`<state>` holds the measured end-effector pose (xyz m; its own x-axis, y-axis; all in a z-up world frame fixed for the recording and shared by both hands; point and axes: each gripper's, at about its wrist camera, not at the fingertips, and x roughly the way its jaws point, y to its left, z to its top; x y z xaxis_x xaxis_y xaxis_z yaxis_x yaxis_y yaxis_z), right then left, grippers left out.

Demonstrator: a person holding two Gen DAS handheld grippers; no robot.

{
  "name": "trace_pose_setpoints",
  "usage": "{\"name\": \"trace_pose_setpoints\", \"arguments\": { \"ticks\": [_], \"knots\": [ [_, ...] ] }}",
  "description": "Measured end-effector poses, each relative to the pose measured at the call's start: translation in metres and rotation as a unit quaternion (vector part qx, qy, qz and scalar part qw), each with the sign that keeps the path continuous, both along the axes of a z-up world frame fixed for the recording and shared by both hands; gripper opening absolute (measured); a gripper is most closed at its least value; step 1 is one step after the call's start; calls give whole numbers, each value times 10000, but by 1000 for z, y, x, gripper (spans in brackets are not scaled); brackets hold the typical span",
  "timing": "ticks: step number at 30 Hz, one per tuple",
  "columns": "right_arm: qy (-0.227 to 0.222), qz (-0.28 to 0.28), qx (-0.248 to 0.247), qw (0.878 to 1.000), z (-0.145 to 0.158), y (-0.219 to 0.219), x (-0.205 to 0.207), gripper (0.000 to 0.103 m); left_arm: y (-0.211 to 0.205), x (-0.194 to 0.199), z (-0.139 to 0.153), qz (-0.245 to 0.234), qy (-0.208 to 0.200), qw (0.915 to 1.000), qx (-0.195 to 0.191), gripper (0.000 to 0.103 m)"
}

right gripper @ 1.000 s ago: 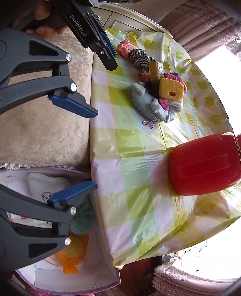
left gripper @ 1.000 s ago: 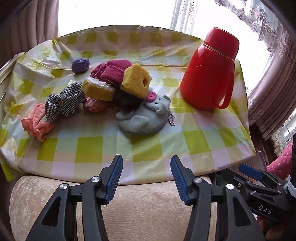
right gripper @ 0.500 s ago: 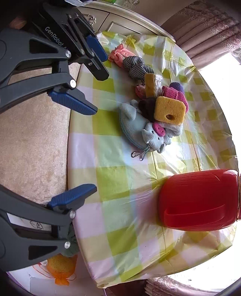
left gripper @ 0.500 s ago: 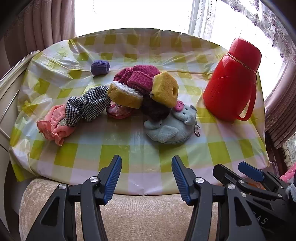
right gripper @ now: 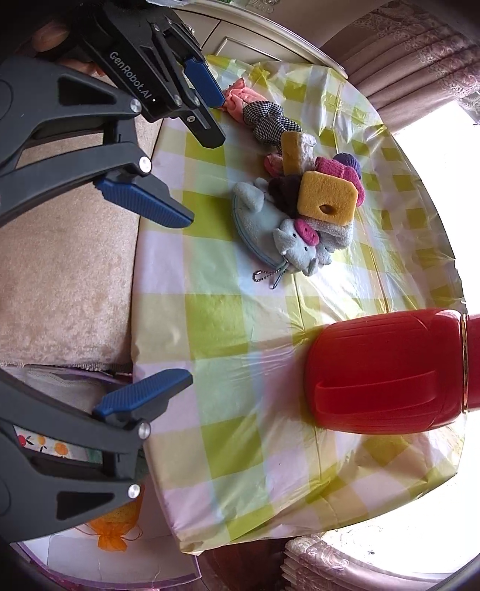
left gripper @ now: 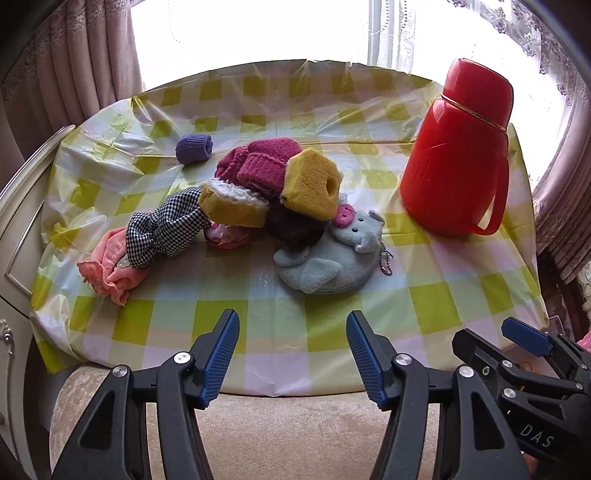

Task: Organize soft objects
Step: 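Move both grippers back toward the remaining soft items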

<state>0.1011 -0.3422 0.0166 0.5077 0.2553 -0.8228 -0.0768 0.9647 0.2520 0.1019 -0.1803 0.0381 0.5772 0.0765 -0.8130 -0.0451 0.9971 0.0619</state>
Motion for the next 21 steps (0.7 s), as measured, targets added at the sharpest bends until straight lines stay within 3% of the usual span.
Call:
{"name": "trace_pose_setpoints", "arguments": {
  "ticks": [7,10,14,21],
  "knots": [
    [-64,-577,-151,9982,5,-69,-23,82,-69,-6,-2,-696,104,9974,134,62],
    [-76,-653,-128,9978,5,-78,-25,82,-78,-8,1,-836,18,9963,208,63],
    [-138,-439,18,9989,4,-53,-12,83,-37,-3,2,-487,-17,9988,40,65],
    [-192,273,16,9994,-2,30,21,85,91,9,-8,639,-33,9974,-334,69]
  ]
}}
